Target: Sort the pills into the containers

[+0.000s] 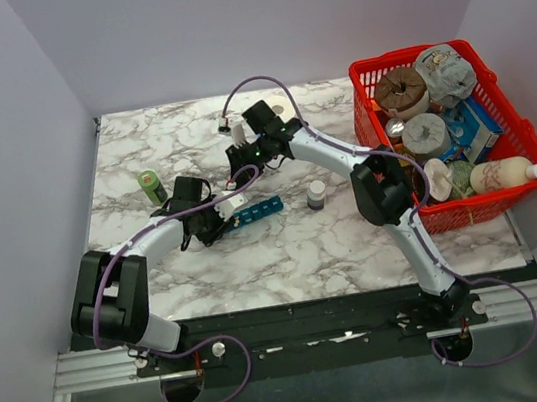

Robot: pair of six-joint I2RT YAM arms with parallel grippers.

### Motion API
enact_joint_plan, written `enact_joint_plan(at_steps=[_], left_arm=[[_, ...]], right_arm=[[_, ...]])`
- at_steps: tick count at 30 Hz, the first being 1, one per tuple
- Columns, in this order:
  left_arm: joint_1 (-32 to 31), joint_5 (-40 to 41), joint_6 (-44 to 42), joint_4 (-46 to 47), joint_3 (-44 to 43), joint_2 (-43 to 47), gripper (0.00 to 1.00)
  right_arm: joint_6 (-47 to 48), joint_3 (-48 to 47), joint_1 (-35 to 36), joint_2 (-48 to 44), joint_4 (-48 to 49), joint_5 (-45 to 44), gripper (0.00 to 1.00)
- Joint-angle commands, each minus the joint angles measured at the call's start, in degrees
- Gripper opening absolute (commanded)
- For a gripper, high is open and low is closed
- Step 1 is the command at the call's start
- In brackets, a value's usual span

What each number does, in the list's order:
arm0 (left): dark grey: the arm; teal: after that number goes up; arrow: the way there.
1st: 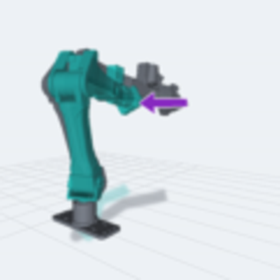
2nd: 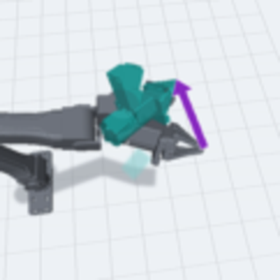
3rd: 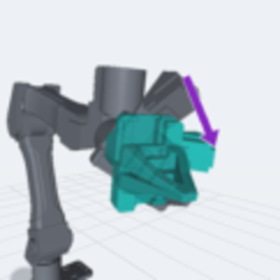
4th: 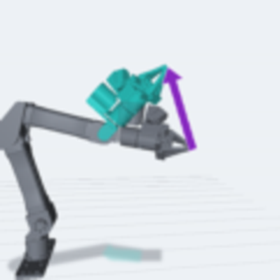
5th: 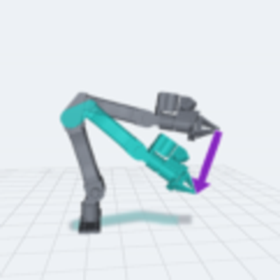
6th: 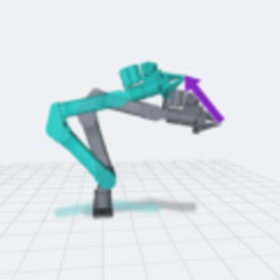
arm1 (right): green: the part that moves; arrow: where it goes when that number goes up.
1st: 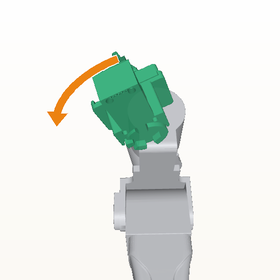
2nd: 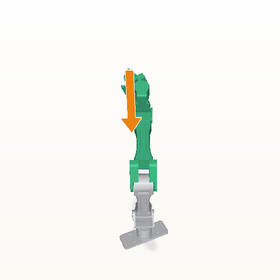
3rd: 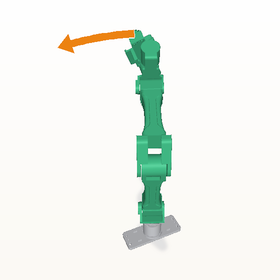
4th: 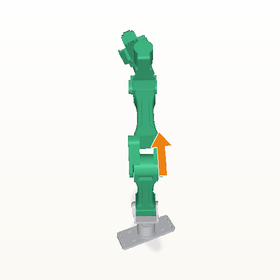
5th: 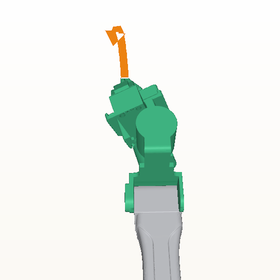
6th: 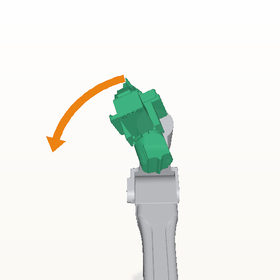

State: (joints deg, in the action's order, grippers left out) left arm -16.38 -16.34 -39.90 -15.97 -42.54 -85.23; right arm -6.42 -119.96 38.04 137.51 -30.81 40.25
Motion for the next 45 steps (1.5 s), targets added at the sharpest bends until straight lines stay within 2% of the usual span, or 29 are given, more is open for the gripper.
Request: enact_joint_plan(at_steps=[1,10,18,27,45], left_arm=[[-0.58,0.43,-0.97,-1.52,0.80,0.50,0.22],[-0.67,0.34,-0.88,-1.52,0.71,0.42,0.22],[-0.67,0.78,-0.44,-1.52,0.27,-0.20,0.22],[-0.58,1.13,0.17,-1.52,0.01,-0.64,0.22],[-0.67,1.75,0.97,-1.52,-0.52,-1.43,0.22]], right_arm=[[-1.76,-2.03,1.59,2.85,0.92,-0.17,0.26],[-1.50,-0.80,2.39,2.77,1.01,1.23,0.25],[-0.88,5.87,2.48,-2.16,3.30,4.05,0.17],[0.88,8.95,2.83,-3.30,1.80,4.22,0.16],[1.58,9.04,3.97,0.30,-2.06,-1.40,0.14]])
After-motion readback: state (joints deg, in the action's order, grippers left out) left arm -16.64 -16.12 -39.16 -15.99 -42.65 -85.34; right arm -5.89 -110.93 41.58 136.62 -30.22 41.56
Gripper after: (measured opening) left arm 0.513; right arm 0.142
